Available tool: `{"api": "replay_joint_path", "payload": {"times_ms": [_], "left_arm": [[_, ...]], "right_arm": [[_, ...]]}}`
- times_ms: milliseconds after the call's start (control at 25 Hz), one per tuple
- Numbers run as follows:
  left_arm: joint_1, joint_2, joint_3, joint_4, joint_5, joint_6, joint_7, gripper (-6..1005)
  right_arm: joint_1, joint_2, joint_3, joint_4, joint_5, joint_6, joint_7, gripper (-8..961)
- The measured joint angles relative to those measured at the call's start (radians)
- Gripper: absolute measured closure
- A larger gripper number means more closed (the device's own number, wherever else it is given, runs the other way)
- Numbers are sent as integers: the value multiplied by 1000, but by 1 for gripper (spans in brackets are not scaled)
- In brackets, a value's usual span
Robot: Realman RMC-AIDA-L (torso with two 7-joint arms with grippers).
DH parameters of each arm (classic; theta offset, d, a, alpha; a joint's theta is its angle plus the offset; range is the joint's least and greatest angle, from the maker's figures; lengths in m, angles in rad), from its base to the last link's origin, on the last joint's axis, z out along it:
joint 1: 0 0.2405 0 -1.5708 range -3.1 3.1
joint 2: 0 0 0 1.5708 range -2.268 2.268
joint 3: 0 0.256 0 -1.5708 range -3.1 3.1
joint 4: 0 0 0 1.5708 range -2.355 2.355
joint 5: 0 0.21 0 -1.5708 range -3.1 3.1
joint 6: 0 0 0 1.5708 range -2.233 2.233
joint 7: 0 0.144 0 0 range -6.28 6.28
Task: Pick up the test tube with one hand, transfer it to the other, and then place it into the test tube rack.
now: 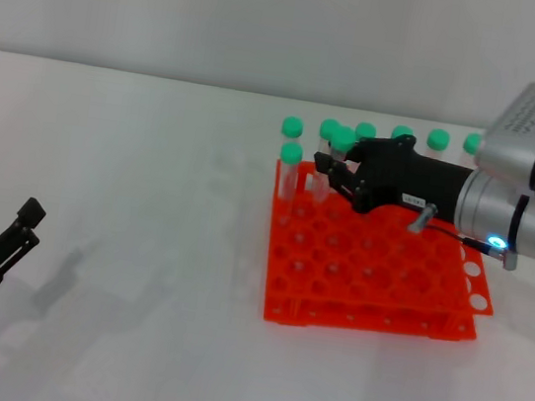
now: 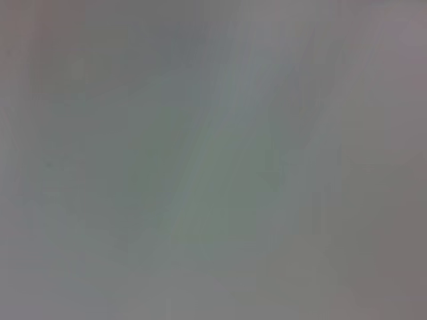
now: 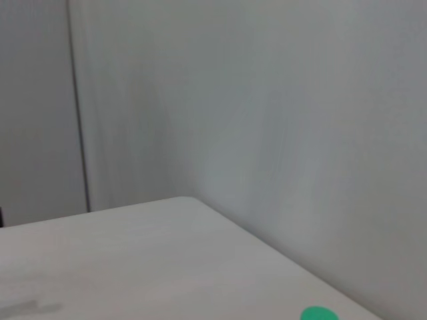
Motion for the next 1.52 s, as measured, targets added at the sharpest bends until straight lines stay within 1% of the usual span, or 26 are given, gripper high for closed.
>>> {"api": "replay_joint_path", "payload": {"times_ms": [400,800,960,1000,1080,1200,1320,1360,1440,1520], "left_arm": [[0,0,0,1,14,-3,1,106],[-14,0,0,3,23,-3,1,106],[-16,1,0,3,24,-2,-4,106],[-16,1,0,3,24,-2,-4,106],[-18,3,0,3,21,-2,-3,106],[-22,5,0,-2,11,2,0,106],[-27,6,0,-9,-6,7,0,106],[-29,7,0,-10,-12,7,0,106],[-32,8,0,-12,-29,7,1,106],[-36,8,0,-18,-52,5,1,106]], "right_arm": [[15,4,-75,0,2,13,-2,679],[-2,5,-76,0,6,13,-14,672],[-13,4,-73,0,30,7,-24,669],[-20,3,-72,-5,41,-2,-27,632],[-47,-2,-70,-28,54,-22,-30,557],[-125,-9,-55,-93,61,-65,-47,445],[-225,-11,-8,-154,62,-150,-84,409],[-267,-12,25,-170,61,-210,-105,409],[-320,-12,79,-177,62,-295,-139,409],[-379,-12,158,-170,67,-402,-197,409]]}}
